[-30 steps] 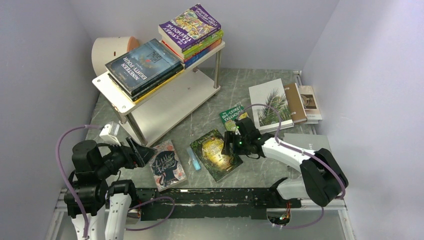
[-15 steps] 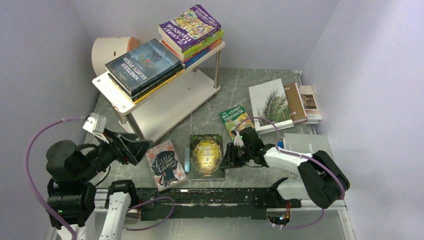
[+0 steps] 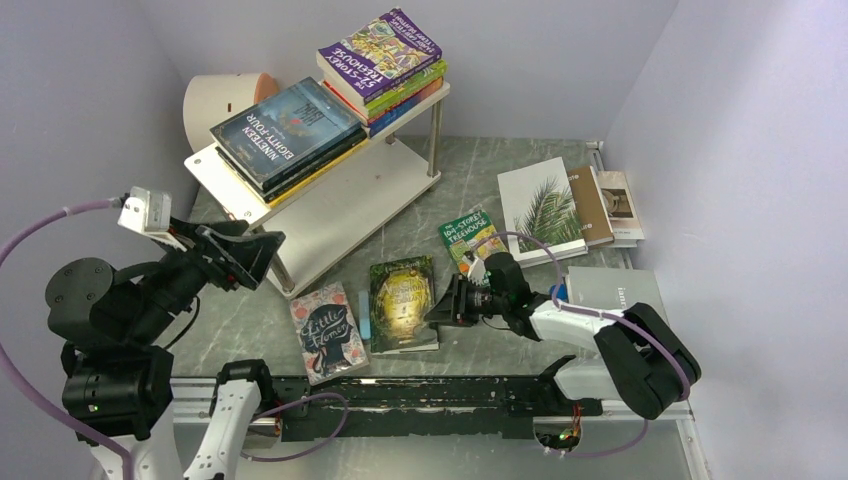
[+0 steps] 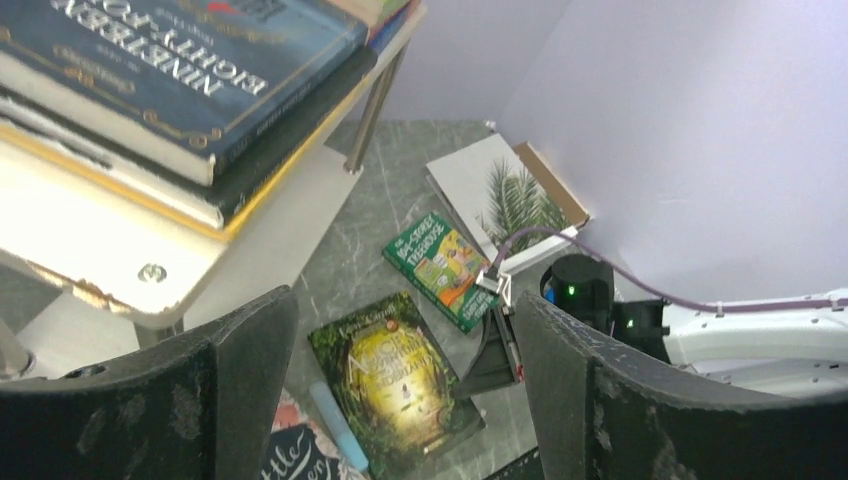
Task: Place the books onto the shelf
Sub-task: Pick up the book from the center of the board.
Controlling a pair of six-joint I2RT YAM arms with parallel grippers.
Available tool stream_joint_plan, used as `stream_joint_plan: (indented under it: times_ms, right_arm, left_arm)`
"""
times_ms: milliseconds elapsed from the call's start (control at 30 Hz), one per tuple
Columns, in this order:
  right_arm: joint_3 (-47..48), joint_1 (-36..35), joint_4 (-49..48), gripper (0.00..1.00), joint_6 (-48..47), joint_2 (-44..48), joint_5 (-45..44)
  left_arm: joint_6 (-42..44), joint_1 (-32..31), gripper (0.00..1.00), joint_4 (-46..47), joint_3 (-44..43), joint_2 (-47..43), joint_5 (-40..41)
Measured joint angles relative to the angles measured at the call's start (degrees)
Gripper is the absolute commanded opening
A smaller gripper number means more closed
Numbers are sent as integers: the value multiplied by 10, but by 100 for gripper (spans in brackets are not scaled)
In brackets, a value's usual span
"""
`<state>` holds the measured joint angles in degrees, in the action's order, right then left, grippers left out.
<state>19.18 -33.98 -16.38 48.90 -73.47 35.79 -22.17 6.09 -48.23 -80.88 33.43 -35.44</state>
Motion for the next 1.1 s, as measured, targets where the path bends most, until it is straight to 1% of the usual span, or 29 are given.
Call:
stream_joint_plan:
  times_ms: [200,267,400,433,467,600,633,900,1000,1100]
  right_arm:
    - [-20,0,-85,45,61,-2,17]
    - [-17,-2,-104,42,75,-10,20]
    - [7,-9,-85,38,76,-37,6]
    - [15,-10,-78,36,73,-42,-1]
    - [22,-11,-70,31,69,-45,-10]
    - [43,-12,-49,4,53,-58,-39]
    - [46,-12,-46,0,49,-61,-43]
    - [69,-13,-33,0,38,-59,-60]
    - [81,-11,-25,0,43,-41,-66]
    - [91,6,-21,0,56,-17,-63]
  left_arm:
    - [-41,0,83,78,2,19,5]
    - [-62,0,83,109,9,22,8]
    - [-111,-1,82,173,37,26,5]
    - [-120,-2,82,181,40,29,4]
    - [-127,-4,82,188,41,33,3]
    - [-139,-35,82,198,35,54,11]
    - [-138,-48,82,195,30,60,18]
    - [-122,-140,81,179,-11,74,66]
    - [-121,-158,81,179,-12,75,70]
    - [-121,-164,82,180,-12,81,68]
